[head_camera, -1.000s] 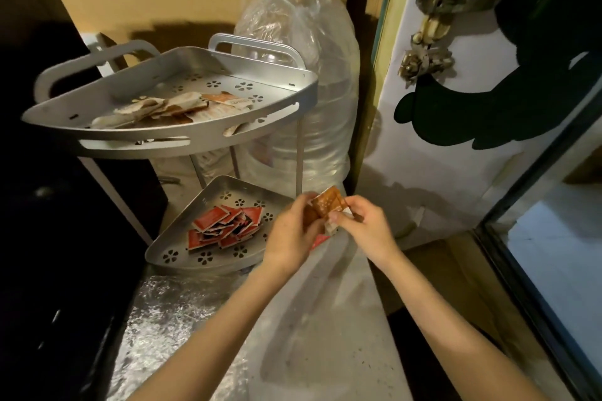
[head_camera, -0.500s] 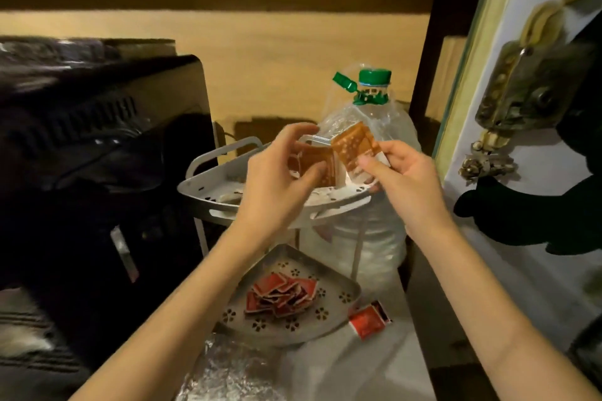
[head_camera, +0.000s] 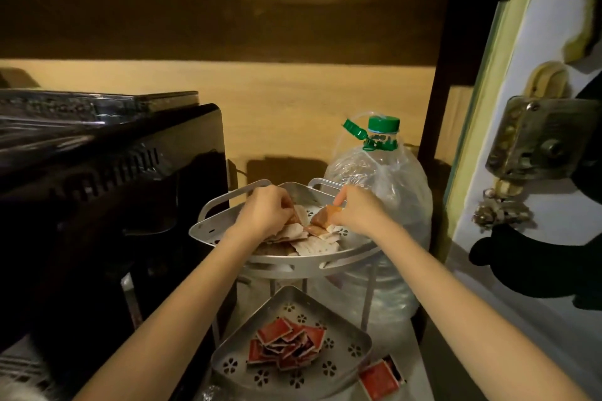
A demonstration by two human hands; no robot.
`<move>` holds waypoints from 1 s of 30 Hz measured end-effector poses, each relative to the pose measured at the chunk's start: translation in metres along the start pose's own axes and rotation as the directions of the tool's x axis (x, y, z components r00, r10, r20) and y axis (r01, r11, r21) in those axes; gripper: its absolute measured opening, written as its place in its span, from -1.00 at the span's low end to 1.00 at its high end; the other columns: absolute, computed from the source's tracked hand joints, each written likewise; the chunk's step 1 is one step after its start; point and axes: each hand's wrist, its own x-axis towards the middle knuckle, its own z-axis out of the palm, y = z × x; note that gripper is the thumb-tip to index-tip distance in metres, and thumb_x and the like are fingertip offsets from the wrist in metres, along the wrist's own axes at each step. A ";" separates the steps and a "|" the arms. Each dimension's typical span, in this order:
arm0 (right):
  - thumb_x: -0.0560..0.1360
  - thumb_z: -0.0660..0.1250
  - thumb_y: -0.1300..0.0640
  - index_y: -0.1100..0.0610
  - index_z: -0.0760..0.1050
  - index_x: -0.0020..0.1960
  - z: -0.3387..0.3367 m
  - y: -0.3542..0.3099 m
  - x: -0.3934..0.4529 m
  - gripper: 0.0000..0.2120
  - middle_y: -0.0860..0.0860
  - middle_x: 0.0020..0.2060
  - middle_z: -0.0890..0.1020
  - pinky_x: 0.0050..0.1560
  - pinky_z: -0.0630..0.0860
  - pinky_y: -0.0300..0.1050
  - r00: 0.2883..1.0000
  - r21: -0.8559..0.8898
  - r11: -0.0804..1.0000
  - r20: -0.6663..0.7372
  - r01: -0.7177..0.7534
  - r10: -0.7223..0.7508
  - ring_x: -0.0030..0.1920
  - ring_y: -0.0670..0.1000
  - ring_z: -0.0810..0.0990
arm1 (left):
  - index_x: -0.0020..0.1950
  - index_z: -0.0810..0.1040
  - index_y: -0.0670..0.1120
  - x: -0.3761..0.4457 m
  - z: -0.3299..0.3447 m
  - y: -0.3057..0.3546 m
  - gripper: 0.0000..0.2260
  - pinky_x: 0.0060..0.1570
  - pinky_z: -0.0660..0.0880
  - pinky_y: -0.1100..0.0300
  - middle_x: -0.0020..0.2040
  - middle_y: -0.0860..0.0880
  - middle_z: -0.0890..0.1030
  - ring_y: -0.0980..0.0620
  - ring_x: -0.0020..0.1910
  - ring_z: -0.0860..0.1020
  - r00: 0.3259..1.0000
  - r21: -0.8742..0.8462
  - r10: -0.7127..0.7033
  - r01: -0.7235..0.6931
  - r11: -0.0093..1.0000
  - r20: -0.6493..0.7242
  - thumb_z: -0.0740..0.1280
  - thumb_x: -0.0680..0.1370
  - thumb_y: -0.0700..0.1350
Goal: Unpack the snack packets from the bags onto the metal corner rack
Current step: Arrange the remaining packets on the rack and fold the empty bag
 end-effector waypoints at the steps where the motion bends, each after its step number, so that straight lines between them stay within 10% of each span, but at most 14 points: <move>1: 0.43 0.34 0.06 0.16 0.53 -0.30 0.001 0.000 0.000 -0.80 0.14 -0.36 0.56 -0.14 0.51 -0.02 1.000 -0.041 0.999 0.009 0.003 -0.002 -0.14 0.20 0.61 | -0.08 0.64 -0.12 0.000 0.001 0.000 -0.83 -0.12 0.56 0.08 -0.13 -0.07 0.65 0.01 -0.17 0.57 0.999 0.018 -0.018 0.018 1.000 0.033 0.28 0.52 -0.10; 3: 0.42 0.36 -0.07 0.12 0.47 -0.40 0.003 0.001 0.000 -0.67 0.04 -0.44 0.48 -0.18 0.46 -0.07 0.999 -0.117 0.993 0.047 0.013 -0.008 -0.21 0.14 0.55 | -0.14 0.64 -0.14 -0.001 0.001 0.001 -0.72 -0.12 0.55 0.05 -0.20 -0.10 0.65 -0.03 -0.20 0.58 0.993 0.013 -0.052 0.051 0.999 0.103 0.20 0.56 -0.03; 8: 0.48 0.30 0.12 0.04 0.56 0.12 -0.005 0.007 -0.012 -0.77 0.04 0.13 0.60 0.19 0.49 0.04 0.993 -0.008 0.994 0.044 0.113 -0.113 0.14 0.09 0.53 | 0.02 0.61 -0.15 -0.014 -0.011 0.022 -0.72 -0.27 0.38 0.22 -0.15 -0.02 0.61 0.03 -0.18 0.52 0.983 -0.107 0.109 -0.094 0.990 0.147 0.15 0.59 -0.06; 12: 0.48 0.27 0.24 0.07 0.54 0.11 -0.021 0.015 -0.027 -0.77 0.03 -0.01 0.64 0.06 0.53 -0.08 0.977 0.181 0.960 -0.027 0.212 -0.211 0.02 0.03 0.58 | 0.15 0.57 -0.06 -0.029 -0.015 0.051 -0.77 -0.12 0.40 0.35 0.03 0.01 0.63 0.13 -0.07 0.54 0.908 -0.181 0.419 -0.409 0.894 0.018 0.22 0.56 -0.11; 19: 0.46 0.26 0.33 0.03 0.49 0.09 -0.031 0.052 -0.090 -0.71 -0.07 -0.07 0.61 -0.07 0.49 -0.38 0.941 0.391 0.866 -0.253 0.312 -0.225 -0.02 -0.16 0.56 | 0.18 0.52 -0.09 -0.072 0.017 0.090 -0.75 -0.11 0.49 0.36 0.01 0.01 0.62 0.17 -0.07 0.54 0.835 -0.403 0.529 -0.541 0.738 -0.152 0.30 0.50 -0.21; 30: 0.42 0.39 0.22 0.10 0.44 0.24 0.084 0.173 -0.141 -0.60 0.04 0.07 0.60 -0.02 0.43 -0.31 0.991 0.437 0.889 0.045 -0.136 0.129 0.10 0.01 0.58 | 0.10 0.55 -0.11 -0.138 0.162 0.060 -0.82 -0.14 0.39 0.50 -0.01 -0.02 0.62 0.19 -0.10 0.53 0.958 -0.514 0.288 -0.241 0.823 0.013 0.32 0.50 -0.16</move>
